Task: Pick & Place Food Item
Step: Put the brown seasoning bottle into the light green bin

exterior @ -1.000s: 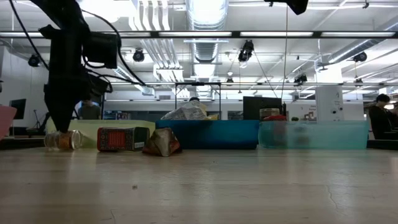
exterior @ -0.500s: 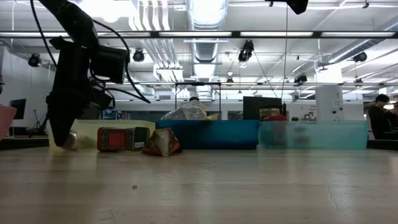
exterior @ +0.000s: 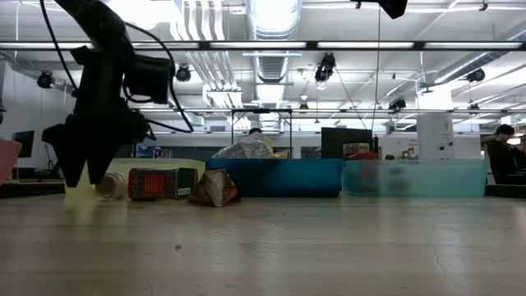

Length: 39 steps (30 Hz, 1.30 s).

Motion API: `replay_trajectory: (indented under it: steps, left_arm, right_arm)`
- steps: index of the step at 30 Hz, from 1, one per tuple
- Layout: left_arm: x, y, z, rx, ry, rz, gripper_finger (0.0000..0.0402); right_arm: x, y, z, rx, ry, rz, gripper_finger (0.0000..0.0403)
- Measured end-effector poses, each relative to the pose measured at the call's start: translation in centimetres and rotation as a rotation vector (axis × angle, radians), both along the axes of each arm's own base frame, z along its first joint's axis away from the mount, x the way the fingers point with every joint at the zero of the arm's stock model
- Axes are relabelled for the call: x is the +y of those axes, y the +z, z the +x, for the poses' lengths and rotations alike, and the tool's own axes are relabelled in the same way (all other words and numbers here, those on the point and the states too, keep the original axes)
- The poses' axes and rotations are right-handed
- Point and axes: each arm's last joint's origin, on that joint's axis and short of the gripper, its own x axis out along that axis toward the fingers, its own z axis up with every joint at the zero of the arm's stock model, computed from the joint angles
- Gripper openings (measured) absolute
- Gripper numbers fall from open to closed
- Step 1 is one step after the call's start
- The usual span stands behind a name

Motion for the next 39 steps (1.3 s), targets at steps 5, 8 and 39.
replay_trajectory:
  steps: [5,8,39]
  left_arm:
    - [0.4,1.3,1.1,-0.036,0.049,0.054,0.0298]
    - [0.7,1.7,1.4,-0.028,0.081,0.129,0.0298]
    - [1.7,-2.1,3.9,0.041,-0.043,0.201,0.0186]
  right_arm:
    - [0.1,0.0,0.0,0.000,0.011,0.000,0.0294]
    - [0.2,0.0,0.0,0.000,0.026,0.001,0.0294]
    - [0.6,0.0,0.0,0.001,0.058,0.005,0.0294]
